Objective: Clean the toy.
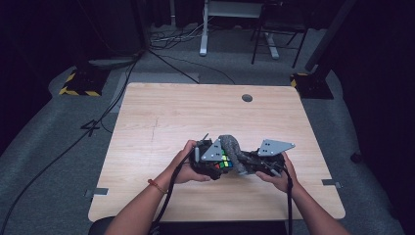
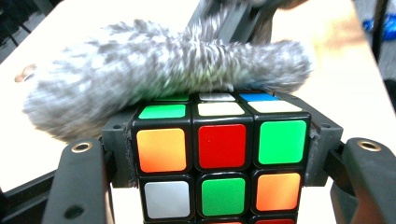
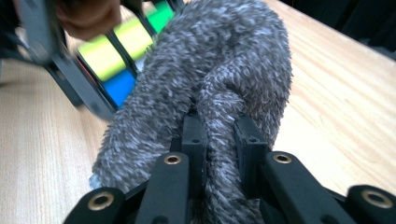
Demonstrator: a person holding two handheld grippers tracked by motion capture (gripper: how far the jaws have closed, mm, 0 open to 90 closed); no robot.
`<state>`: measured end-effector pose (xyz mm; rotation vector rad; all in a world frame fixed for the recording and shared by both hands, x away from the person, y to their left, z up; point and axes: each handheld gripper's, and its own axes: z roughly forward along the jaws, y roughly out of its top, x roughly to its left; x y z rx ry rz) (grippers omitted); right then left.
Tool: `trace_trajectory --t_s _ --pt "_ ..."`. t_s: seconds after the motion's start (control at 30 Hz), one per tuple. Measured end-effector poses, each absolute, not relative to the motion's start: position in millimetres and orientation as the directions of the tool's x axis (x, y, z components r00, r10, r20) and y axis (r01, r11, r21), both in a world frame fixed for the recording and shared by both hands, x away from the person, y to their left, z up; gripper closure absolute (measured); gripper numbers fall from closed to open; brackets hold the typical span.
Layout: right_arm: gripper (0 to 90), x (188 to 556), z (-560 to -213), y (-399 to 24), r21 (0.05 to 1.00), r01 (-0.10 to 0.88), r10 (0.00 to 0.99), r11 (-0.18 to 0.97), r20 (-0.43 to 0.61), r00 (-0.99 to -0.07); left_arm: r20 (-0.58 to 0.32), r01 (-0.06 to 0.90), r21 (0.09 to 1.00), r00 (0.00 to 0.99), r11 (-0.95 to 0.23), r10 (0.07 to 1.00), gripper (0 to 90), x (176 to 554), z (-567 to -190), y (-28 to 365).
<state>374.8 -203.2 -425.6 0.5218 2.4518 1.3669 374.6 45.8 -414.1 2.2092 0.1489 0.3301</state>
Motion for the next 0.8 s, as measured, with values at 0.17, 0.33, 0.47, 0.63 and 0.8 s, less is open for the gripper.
trace_trajectory --t_s 0.17,0.33,0.47,0.63,0.8 --pt "77.6 380.1 -432.0 -203.2 0.849 0.207 0.438 0.486 -0.031 -0.899 0.183 -0.016 0.819 0.955 -0.574 0.234 32.8 373.6 -408.7 51.3" --pt "77.7 380.3 -432.0 -204.3 0.878 0.231 0.403 0.42 0.048 -0.914 0.182 -0.021 0.825 0.956 -0.564 0.23 32.6 373.6 -411.9 49.9" --pt "77.9 379.5 -431.0 -207.2 0.888 0.242 0.408 0.391 0.068 -0.91 0.184 -0.01 0.807 0.955 -0.59 0.235 32.5 375.0 -417.1 47.8" --pt "77.9 374.8 -422.7 -208.1 0.907 0.216 0.403 0.362 0.057 -0.914 0.175 0.013 0.788 0.954 -0.615 0.245 32.6 376.3 -421.8 43.5" --pt "77.8 372.9 -421.0 -207.4 0.909 0.2 0.409 0.365 0.036 -0.912 0.19 0.017 0.767 0.949 -0.641 0.253 32.9 375.2 -423.5 39.6"
